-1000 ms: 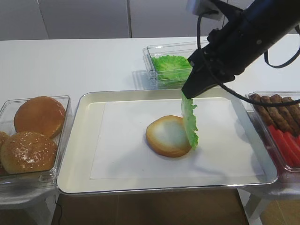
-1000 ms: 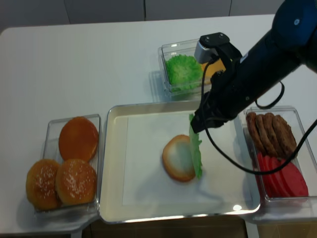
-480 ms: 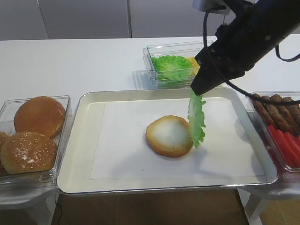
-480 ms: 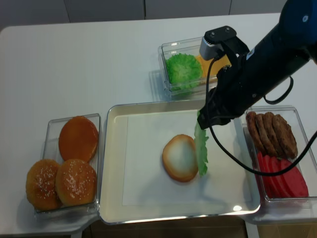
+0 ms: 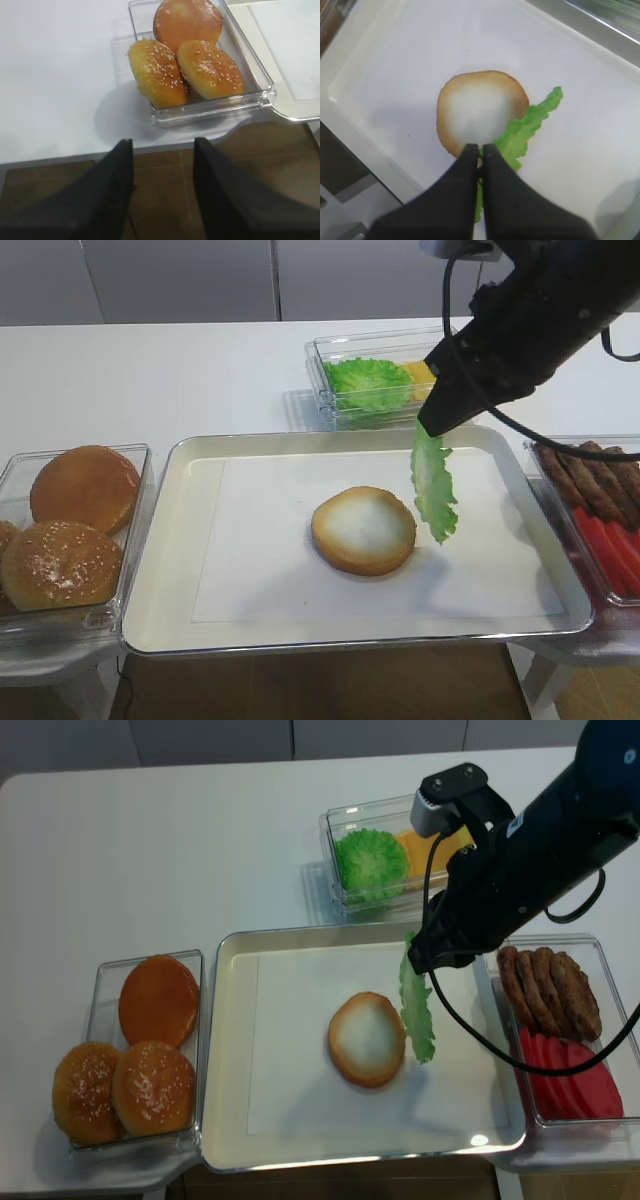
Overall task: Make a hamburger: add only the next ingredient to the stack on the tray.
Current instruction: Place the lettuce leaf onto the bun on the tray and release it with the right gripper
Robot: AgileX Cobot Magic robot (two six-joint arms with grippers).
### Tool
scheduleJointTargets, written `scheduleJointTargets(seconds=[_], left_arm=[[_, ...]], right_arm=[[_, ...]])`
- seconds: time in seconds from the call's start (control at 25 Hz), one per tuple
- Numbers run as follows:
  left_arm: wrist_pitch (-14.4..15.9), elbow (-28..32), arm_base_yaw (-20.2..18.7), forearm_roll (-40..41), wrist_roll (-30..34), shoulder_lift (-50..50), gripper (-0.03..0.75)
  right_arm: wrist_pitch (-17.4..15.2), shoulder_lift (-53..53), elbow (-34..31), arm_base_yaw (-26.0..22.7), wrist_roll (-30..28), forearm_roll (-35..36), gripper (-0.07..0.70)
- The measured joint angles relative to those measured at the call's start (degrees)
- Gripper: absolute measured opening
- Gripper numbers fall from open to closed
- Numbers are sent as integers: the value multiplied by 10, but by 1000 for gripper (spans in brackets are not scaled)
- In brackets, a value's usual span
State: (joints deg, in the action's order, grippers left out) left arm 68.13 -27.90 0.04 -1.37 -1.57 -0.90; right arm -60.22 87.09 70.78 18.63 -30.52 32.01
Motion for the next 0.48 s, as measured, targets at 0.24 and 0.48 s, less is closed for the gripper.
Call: scheduleJointTargets(seconds=[0.24, 0.48], left_arm=[[0, 0, 0, 0, 0, 0, 302], [0, 0, 0, 0, 0, 0, 302]], right_arm=[[19, -1, 0, 0, 1, -5, 6], [25, 5, 0, 0, 1, -13, 6]])
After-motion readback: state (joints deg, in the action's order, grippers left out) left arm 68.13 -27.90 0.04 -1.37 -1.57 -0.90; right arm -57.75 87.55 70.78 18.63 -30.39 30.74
